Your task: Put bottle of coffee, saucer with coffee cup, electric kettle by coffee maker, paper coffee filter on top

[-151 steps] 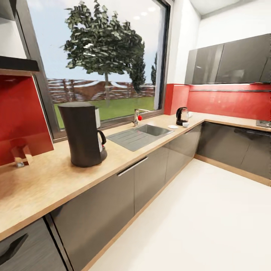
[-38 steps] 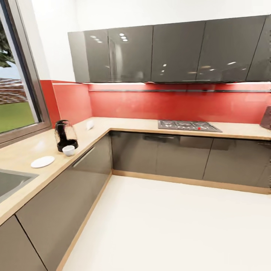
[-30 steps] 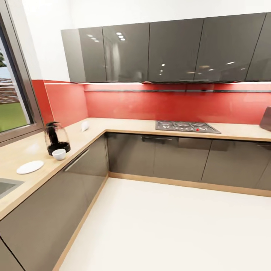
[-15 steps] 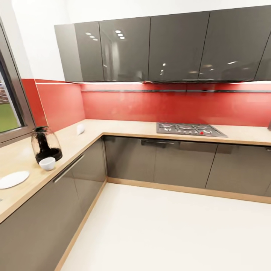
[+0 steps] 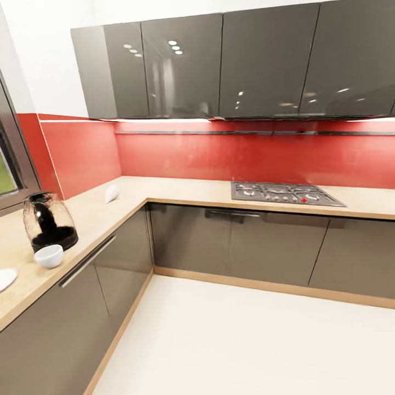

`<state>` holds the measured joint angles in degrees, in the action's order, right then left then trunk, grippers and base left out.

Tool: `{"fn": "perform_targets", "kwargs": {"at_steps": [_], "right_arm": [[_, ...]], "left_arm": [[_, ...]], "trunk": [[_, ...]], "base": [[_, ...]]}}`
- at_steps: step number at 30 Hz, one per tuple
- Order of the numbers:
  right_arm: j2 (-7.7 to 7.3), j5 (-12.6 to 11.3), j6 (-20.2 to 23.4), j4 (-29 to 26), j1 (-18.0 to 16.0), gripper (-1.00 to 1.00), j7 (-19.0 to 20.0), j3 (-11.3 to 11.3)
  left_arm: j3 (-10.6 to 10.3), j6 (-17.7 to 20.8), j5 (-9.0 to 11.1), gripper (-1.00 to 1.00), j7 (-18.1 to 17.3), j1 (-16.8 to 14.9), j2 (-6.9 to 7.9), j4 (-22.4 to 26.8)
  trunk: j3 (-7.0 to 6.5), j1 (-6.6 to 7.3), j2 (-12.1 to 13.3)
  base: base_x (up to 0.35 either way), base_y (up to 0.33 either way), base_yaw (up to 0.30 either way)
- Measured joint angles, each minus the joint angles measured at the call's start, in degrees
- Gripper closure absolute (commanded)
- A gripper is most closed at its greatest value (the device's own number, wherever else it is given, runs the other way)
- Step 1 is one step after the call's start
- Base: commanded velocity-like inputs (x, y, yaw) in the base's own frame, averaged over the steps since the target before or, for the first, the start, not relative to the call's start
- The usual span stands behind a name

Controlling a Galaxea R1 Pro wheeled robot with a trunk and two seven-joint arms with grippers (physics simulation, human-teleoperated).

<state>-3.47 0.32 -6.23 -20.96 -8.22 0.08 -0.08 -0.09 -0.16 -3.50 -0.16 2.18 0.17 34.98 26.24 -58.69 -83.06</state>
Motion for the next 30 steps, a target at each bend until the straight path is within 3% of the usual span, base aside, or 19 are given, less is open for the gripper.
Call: {"fn": "perform_targets", "kwargs": {"at_steps": [30], "right_arm": [[0.05,0.0,0.1,0.0,0.0,-1.00,-0.2,0.1]], "left_arm": [[-0.1,0.0,0.0,-1.00,0.0,0.0,0.00,0.0]], "trunk": [[0.00,-0.01,0.0]], "base": [[0.267,-0.186,0.253]]}}
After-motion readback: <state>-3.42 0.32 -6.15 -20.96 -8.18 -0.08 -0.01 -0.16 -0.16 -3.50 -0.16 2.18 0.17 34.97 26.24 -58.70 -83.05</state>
